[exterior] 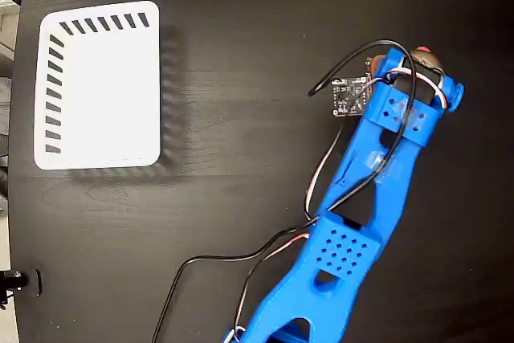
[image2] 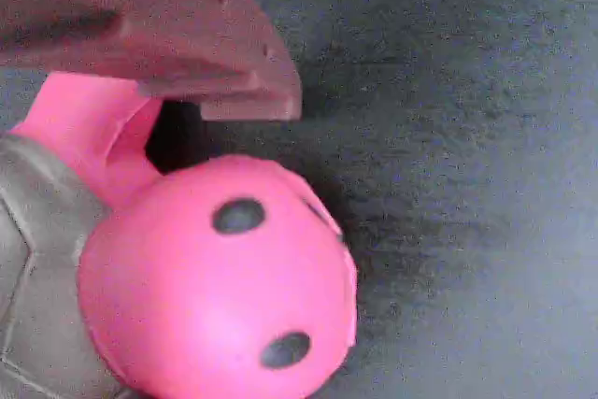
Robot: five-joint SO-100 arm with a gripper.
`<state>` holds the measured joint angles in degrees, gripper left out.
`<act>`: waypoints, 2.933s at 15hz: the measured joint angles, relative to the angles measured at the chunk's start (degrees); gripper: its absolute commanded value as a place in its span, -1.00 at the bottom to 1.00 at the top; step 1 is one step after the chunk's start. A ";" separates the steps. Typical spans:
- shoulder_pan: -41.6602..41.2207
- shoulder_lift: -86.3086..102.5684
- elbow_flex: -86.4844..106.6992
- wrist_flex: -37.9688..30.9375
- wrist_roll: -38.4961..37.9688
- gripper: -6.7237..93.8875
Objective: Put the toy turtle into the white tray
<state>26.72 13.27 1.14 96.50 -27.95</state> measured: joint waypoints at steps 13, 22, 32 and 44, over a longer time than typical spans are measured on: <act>-6.50 5.63 9.84 -4.04 20.04 -0.91; -9.14 21.45 22.15 -0.88 20.30 -0.06; 0.70 37.27 37.44 -10.63 -1.49 0.06; 1.49 21.62 29.71 -13.01 -2.20 0.06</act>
<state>28.21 34.89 30.85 83.50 -30.15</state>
